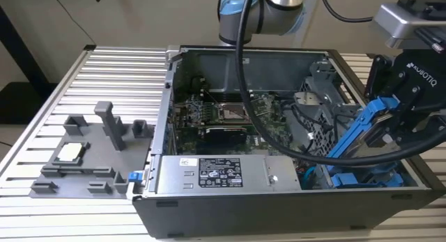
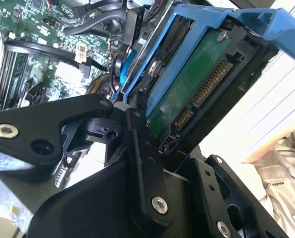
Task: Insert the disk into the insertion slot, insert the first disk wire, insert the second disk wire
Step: 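Insert the disk into the insertion slot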
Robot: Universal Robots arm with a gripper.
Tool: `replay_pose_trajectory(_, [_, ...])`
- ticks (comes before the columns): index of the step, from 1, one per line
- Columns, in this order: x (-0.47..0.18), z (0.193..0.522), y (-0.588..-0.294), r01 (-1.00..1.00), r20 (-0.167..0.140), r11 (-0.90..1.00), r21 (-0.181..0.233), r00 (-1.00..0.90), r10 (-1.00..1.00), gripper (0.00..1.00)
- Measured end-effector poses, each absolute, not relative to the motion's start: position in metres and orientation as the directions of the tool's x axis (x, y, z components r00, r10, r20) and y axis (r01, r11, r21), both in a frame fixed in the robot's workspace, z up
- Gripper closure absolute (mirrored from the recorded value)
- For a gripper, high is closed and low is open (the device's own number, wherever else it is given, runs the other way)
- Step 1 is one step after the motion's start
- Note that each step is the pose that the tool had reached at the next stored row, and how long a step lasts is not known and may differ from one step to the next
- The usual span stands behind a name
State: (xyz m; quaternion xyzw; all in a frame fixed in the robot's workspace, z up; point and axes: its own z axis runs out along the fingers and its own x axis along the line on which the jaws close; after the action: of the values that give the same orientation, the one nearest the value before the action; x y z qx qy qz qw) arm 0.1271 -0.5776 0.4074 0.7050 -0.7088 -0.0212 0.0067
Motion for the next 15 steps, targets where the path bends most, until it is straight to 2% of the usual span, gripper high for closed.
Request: replay_pose_trajectory(15, [0.128,0.38,-0.578,-0.999,-0.021,0.005,0.04,-0.006,-1.0,0.67])
